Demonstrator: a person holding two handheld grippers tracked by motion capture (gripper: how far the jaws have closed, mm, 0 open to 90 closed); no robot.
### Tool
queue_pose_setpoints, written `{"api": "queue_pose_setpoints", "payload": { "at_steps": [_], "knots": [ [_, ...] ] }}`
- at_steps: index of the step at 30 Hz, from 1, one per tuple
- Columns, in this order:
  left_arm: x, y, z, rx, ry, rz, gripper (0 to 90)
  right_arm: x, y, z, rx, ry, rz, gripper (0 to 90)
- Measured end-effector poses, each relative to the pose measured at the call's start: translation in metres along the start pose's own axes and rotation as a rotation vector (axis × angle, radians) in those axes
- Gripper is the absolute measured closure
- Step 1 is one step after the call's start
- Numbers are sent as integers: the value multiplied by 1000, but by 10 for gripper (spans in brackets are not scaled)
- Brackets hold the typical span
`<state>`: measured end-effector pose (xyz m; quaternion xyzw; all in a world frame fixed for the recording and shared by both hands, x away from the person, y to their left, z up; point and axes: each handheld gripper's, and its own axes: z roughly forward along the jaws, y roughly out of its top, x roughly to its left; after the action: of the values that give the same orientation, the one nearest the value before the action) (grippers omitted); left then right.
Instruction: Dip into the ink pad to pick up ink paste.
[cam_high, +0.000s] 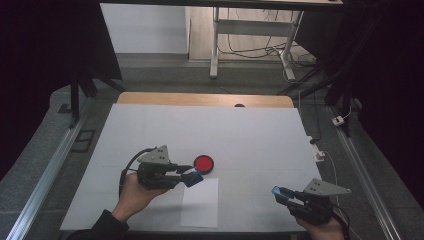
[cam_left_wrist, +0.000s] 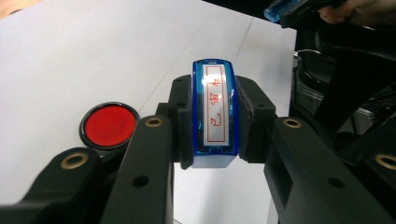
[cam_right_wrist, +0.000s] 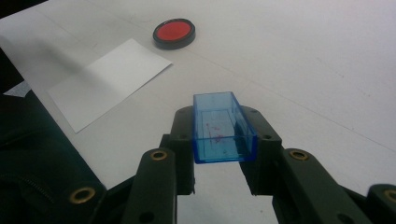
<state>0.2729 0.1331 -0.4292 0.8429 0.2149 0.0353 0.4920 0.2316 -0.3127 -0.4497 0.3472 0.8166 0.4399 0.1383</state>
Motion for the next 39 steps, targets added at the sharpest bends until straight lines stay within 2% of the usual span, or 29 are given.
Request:
{"api": "queue_pose_setpoints", "payload": {
  "at_steps": [3,11,21,39],
  "knots": [
    [2,1,0,-4,-2,-8,702,0,0,0,3,1,7,693],
    [13,5,1,-7,41,12,702,-1,-2,-1,10,3,27,693],
    [26,14,12,13,64,19,701,-1,-4,-3,-3,11,50,693],
    [47,27,40,60,91,11,701,0,-3,-4,-5,25,31,692]
  ]
}}
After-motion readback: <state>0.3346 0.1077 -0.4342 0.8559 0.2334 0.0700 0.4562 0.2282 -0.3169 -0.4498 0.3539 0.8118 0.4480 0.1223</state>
